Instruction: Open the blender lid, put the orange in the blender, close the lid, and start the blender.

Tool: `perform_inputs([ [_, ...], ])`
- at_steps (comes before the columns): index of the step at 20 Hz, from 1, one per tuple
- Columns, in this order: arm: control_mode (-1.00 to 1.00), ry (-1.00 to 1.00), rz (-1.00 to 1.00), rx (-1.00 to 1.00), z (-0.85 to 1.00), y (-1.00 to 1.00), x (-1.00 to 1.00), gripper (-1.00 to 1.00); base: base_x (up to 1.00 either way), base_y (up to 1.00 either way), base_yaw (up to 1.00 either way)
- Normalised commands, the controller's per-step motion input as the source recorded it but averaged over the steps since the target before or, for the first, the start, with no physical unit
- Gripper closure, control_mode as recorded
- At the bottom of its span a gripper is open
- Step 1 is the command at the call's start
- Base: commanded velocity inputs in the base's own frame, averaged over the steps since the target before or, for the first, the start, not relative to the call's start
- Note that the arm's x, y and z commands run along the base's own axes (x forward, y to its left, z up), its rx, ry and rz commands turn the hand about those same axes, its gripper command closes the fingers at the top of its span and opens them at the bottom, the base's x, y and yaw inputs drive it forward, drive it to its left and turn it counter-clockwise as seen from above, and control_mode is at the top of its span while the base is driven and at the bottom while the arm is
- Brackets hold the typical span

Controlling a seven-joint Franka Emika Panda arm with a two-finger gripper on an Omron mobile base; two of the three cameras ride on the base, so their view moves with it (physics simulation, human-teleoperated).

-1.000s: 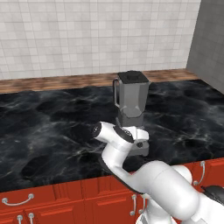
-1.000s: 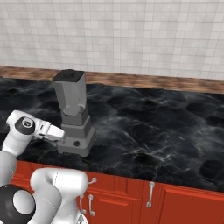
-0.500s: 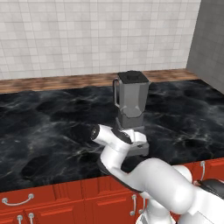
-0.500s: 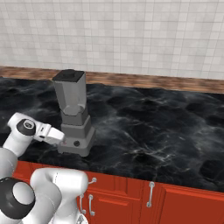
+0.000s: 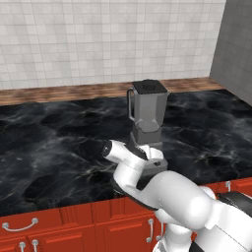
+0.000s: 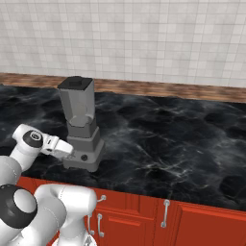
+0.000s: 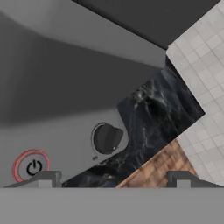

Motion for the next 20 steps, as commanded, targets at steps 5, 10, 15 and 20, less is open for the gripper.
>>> perform_inputs([
  [5, -1.0, 0.0, 0.0, 0.0, -0.19, 0.0, 0.15, -1.0, 0.0, 0.0, 0.0],
  [10, -1.0, 0.0, 0.0, 0.0, -0.34, 0.0, 0.13, -1.0, 0.0, 0.0, 0.0],
  [15, -1.0, 0.0, 0.0, 0.0, -0.52, 0.0, 0.09, -1.0, 0.0, 0.0, 0.0],
  [20, -1.0, 0.0, 0.0, 0.0, -0.58, 0.0, 0.09, -1.0, 0.0, 0.0, 0.0],
])
